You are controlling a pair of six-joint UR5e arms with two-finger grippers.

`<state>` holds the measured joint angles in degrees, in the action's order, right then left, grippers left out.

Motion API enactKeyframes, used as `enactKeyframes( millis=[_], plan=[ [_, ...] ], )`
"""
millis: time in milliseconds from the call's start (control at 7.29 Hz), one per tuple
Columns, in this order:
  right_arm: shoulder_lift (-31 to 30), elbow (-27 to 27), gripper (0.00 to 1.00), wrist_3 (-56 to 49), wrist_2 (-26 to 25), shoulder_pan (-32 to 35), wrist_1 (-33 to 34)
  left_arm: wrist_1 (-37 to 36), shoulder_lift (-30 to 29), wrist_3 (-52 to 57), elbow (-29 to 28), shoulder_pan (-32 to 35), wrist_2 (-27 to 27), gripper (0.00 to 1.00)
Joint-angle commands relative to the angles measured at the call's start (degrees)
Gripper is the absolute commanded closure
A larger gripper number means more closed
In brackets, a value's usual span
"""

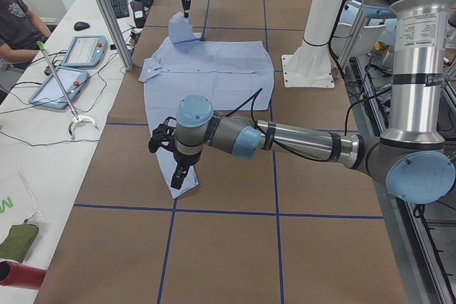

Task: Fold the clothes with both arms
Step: 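Lift the cuff with the right gripper and carry it across the chest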

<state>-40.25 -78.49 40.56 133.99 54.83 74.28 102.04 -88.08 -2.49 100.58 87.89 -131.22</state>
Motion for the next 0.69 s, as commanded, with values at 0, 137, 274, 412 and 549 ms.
enactKeyframes(
  millis=[0, 137, 274, 412, 549],
  plan=[
    [8.7, 8.1, 1.0, 1.4, -5.6, -3.9, 0.3, 0.0, 0.2, 0.0, -0.2, 0.0, 0.0, 0.01],
    [11.4, 10.9, 1.0, 1.9, -7.3, -5.0, 0.2, 0.0, 0.2, 0.0, -0.4, 0.0, 0.0, 0.01],
    [12.6, 12.5, 1.0, 1.9, -9.3, -6.3, -0.1, 0.0, 0.1, 0.0, -0.4, 0.0, 0.0, 0.01],
    [13.1, 13.3, 1.0, 2.0, -10.1, -6.8, -0.1, 0.0, 0.1, 0.0, -0.6, 0.0, 0.0, 0.01],
    [14.1, 14.5, 1.0, 2.0, -10.9, -7.4, -0.3, 0.0, 0.1, 0.0, -0.7, 0.0, 0.0, 0.01]
  ],
)
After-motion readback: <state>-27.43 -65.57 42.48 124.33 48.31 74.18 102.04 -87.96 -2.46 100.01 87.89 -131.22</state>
